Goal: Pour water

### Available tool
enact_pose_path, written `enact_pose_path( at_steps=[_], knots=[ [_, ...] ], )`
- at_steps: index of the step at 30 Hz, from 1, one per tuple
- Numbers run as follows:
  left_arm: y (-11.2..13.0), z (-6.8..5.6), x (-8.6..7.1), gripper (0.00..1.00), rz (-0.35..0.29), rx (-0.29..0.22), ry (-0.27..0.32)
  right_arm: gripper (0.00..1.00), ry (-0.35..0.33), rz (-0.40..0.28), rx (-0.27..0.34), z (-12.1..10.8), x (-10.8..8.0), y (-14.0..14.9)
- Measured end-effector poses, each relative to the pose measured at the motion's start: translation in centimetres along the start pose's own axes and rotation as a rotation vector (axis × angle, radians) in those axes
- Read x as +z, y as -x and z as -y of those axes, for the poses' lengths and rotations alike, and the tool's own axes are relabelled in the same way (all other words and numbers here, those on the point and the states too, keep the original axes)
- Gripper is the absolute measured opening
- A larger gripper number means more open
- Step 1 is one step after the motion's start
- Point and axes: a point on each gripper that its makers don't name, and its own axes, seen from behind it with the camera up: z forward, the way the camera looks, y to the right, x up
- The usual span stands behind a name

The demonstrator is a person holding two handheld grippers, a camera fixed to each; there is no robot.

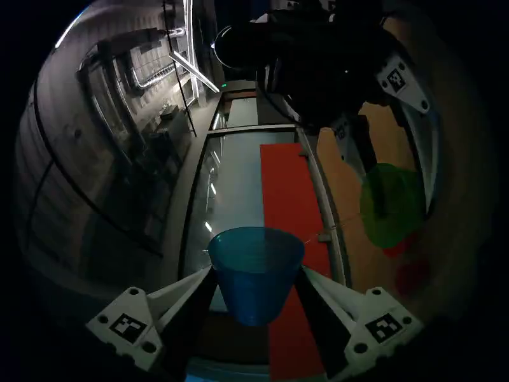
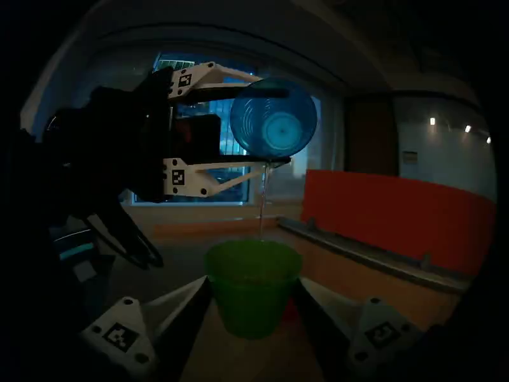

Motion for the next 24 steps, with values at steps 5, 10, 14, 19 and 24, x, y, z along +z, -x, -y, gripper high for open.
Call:
enact_pose_path(
  at_steps=[5, 10, 14, 19, 24],
  knots=[
    [-0.4, 0.1, -0.1, 0.83, -0.007, 0.046, -0.007, 0.88, 0.001, -0.003, 0.001, -0.1, 0.0, -0.1],
    [-0.6, 0.1, 0.0, 0.83, -0.012, 0.068, -0.011, 0.88, 0.001, -0.005, 0.003, -0.1, 0.0, -0.1],
    [-0.6, -0.1, 0.0, 0.82, -0.014, 0.055, -0.007, 0.88, -0.001, -0.005, 0.002, 0.0, 0.0, 0.0],
    [-0.1, -0.2, 0.1, 0.82, -0.014, -0.015, -0.004, 0.88, 0.001, -0.004, 0.002, -0.1, 0.1, 0.0],
    [0.5, -0.4, 0.2, 0.82, -0.010, -0.155, 0.005, 0.88, 0.003, -0.008, 0.004, -0.1, 0.0, -0.2]
  ],
)
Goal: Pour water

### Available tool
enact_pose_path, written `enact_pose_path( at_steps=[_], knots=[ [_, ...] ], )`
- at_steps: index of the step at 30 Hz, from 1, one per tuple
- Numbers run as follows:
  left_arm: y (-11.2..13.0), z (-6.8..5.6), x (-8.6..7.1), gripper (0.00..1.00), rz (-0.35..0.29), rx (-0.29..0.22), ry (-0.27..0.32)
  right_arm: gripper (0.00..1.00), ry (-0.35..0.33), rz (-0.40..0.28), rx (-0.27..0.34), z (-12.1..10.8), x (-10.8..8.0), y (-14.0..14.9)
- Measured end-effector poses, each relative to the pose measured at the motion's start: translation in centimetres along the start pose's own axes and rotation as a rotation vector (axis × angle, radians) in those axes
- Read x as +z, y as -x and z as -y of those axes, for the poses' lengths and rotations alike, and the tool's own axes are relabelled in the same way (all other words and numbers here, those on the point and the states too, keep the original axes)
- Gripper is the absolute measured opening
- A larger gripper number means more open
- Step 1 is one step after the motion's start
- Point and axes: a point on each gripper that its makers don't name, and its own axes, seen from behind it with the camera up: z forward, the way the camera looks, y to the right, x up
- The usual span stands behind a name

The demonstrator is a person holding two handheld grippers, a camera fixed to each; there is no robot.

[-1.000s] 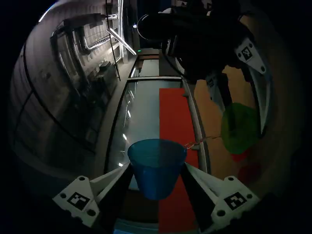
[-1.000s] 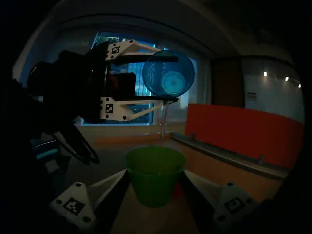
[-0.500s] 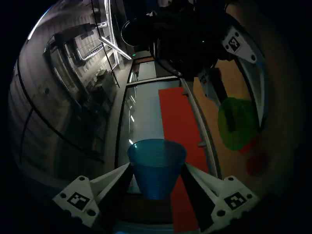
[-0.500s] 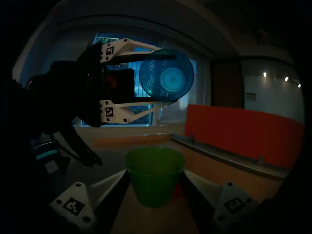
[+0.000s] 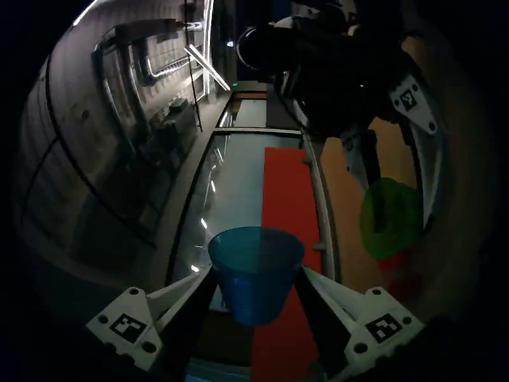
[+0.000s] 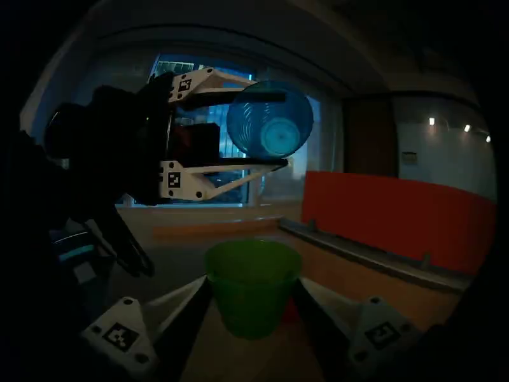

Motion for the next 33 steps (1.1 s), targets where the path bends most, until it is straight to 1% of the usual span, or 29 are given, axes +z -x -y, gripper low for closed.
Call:
enact_pose_path(
  at_steps=[10, 13, 18, 28, 33],
  knots=[
    [1.4, -0.5, 0.6, 0.82, 0.004, -0.397, 0.034, 0.88, 0.010, -0.007, 0.003, -0.2, -0.1, -0.2],
    [1.6, -0.4, 0.5, 0.82, -0.002, -0.503, 0.043, 0.88, 0.012, -0.010, 0.003, -0.3, -0.2, -0.2],
    [1.6, -0.3, 0.2, 0.82, -0.021, -0.656, 0.058, 0.88, 0.014, -0.015, 0.002, -0.2, -0.3, -0.5],
    [1.8, -0.2, 0.5, 0.82, -0.060, -0.972, 0.083, 0.87, 0.019, -0.023, 0.000, -0.3, -0.3, -1.0],
    [1.9, -0.2, 0.4, 0.82, -0.079, -1.111, 0.095, 0.87, 0.022, -0.026, -0.002, -0.3, -0.4, -1.3]
  ],
)
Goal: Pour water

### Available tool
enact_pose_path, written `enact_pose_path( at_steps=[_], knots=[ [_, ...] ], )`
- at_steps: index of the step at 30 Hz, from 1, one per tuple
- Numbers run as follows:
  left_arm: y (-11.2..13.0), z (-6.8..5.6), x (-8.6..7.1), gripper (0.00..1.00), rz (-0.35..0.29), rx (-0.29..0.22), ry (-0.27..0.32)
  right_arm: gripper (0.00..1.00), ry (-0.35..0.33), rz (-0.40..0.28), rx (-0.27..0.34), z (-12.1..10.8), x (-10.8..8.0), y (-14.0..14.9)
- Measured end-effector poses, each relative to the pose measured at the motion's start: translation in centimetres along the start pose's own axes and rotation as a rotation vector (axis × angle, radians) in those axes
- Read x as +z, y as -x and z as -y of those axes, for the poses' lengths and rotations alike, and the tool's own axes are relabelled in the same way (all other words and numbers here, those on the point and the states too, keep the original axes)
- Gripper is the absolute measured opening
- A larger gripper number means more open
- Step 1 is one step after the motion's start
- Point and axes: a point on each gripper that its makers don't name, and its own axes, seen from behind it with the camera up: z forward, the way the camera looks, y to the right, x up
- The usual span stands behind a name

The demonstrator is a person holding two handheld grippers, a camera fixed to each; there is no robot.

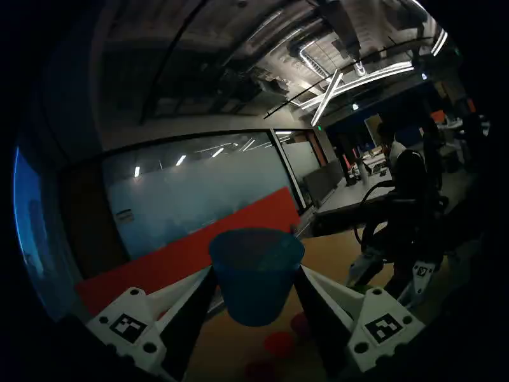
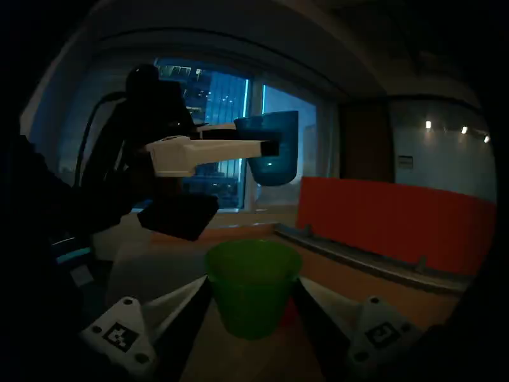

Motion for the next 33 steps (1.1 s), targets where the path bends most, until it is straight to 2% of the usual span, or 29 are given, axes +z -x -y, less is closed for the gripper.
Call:
enact_pose_path(
  at_steps=[8, 12, 24, 33],
  knots=[
    [0.5, -0.2, 0.3, 0.82, -0.004, -0.177, 0.039, 0.87, 0.003, -0.002, -0.002, -0.1, -0.1, -0.2],
    [0.8, -0.4, 0.5, 0.82, -0.007, -0.238, 0.056, 0.87, 0.002, -0.001, -0.002, -0.1, -0.1, -0.1],
    [2.4, -0.3, 0.3, 0.82, 0.014, -0.276, 0.047, 0.87, 0.014, 0.003, 0.002, -0.6, -0.3, 0.1],
    [5.1, 0.0, -0.7, 0.82, 0.051, -0.313, 0.024, 0.87, 0.053, 0.020, 0.011, -2.0, -1.5, 0.7]
  ],
)
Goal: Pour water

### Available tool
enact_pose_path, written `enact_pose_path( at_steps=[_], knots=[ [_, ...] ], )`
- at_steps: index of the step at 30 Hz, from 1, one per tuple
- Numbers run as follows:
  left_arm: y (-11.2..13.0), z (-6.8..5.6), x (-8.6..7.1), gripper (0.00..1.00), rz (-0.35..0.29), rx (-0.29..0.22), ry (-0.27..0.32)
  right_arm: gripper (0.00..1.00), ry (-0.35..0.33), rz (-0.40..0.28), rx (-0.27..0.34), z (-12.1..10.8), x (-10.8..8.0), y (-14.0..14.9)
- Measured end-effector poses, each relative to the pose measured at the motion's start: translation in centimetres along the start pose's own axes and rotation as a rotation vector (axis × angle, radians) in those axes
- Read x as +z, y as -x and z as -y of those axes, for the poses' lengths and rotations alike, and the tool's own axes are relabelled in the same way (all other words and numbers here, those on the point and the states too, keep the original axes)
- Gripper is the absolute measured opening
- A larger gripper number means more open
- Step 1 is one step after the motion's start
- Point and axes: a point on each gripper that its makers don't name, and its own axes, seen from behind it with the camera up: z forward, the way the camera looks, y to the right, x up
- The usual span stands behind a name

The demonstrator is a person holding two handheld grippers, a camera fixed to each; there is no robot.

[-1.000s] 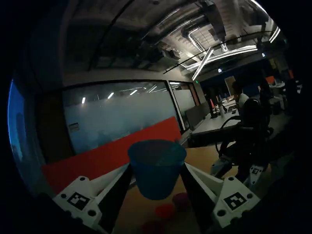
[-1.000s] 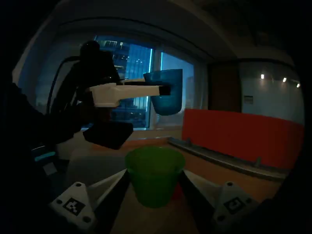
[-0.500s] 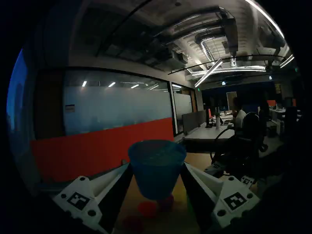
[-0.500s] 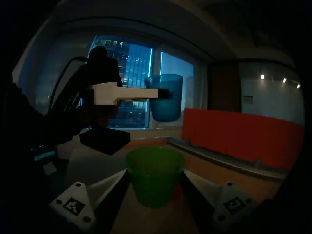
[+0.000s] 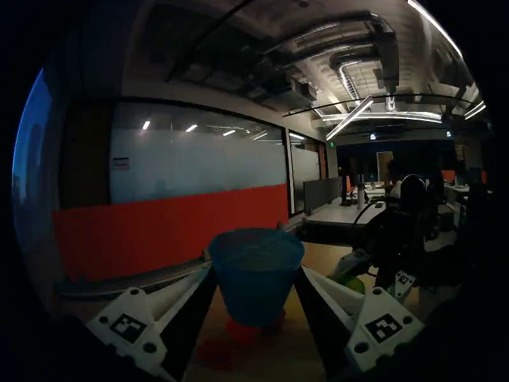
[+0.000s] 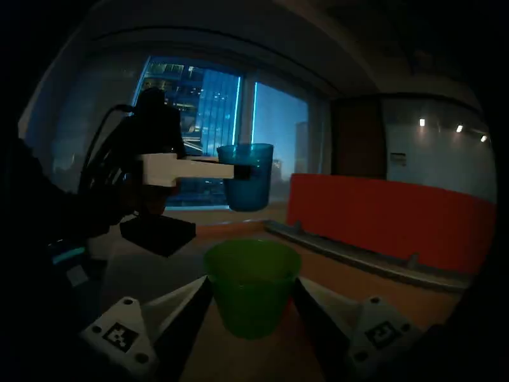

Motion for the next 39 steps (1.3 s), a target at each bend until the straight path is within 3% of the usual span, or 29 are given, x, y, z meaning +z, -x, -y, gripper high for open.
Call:
enact_pose_path(
  at_steps=[21, 39],
  knots=[
    [5.9, 0.4, -1.2, 0.83, 0.092, -0.022, -0.013, 0.86, 0.115, 0.054, 0.010, -5.2, -4.6, 1.2],
    [10.6, -0.8, -0.8, 0.83, 0.214, -0.006, 0.032, 0.87, 0.101, 0.119, 0.027, -6.2, -5.7, 3.1]
  ],
)
